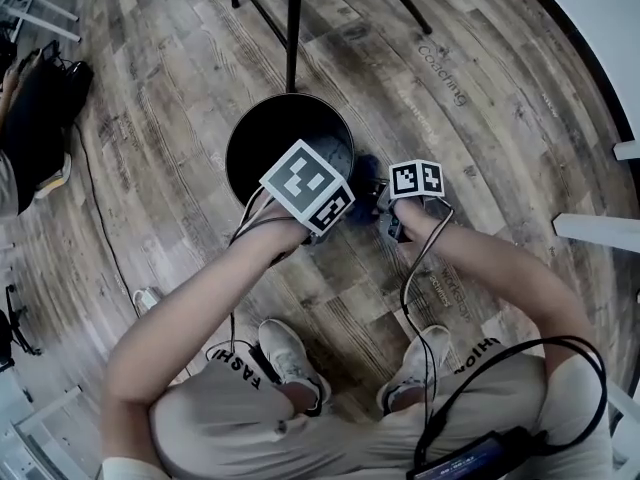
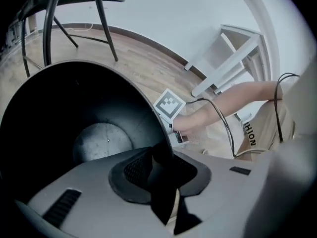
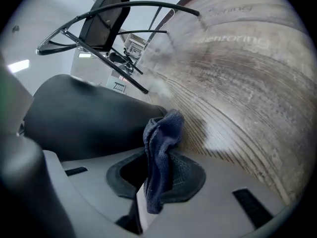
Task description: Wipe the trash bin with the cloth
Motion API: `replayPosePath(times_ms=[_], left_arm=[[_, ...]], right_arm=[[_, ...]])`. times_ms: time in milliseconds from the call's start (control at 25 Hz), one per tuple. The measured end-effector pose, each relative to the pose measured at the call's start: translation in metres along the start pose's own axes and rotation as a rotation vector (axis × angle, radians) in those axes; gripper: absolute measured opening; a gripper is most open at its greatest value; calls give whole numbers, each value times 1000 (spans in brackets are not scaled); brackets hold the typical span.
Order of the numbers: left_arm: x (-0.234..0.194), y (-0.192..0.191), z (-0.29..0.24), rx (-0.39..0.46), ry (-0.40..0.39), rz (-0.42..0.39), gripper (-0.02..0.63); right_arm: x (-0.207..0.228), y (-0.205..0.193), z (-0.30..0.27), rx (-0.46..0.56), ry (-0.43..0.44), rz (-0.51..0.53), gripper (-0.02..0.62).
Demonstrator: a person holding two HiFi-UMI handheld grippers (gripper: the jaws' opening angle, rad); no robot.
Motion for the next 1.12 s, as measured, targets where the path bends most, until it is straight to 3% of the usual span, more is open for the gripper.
replayPosePath(times_ms=[120, 200, 360, 480, 600, 760, 960, 1120], left_arm=[[6, 4, 7, 41, -20, -26, 106], [12, -7, 19, 9, -6, -122, 144], [6, -44, 33, -133, 149, -400, 164], [-7, -66, 33, -238, 245, -501, 164], [-16, -72, 29, -260, 293, -520, 160], [-15, -75, 25, -280, 311, -562, 125], [-5, -72, 17, -312, 313, -621, 29], [1, -62, 11, -275, 272, -538, 25]], right_arm=[[-7, 3, 10, 32, 19, 28, 63], [-25, 4, 24, 76, 70, 101, 63], [-65, 8, 60, 203, 205, 194, 63], [-92, 6, 84, 285, 308, 195, 63], [-122, 1, 101, 328, 399, 218, 63], [-151, -7, 109, 344, 459, 227, 63], [-145, -3, 99, 309, 402, 173, 63], [-117, -4, 78, 246, 294, 135, 63]])
Point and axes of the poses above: the fingertips, and each gripper's own axes: z backward along the fingers, x to its right, y out of its top, the point moved 2 cm from there along z, backward along the fingers, and after that the axes turned 1 degree about -y, right-handed, at the moved point
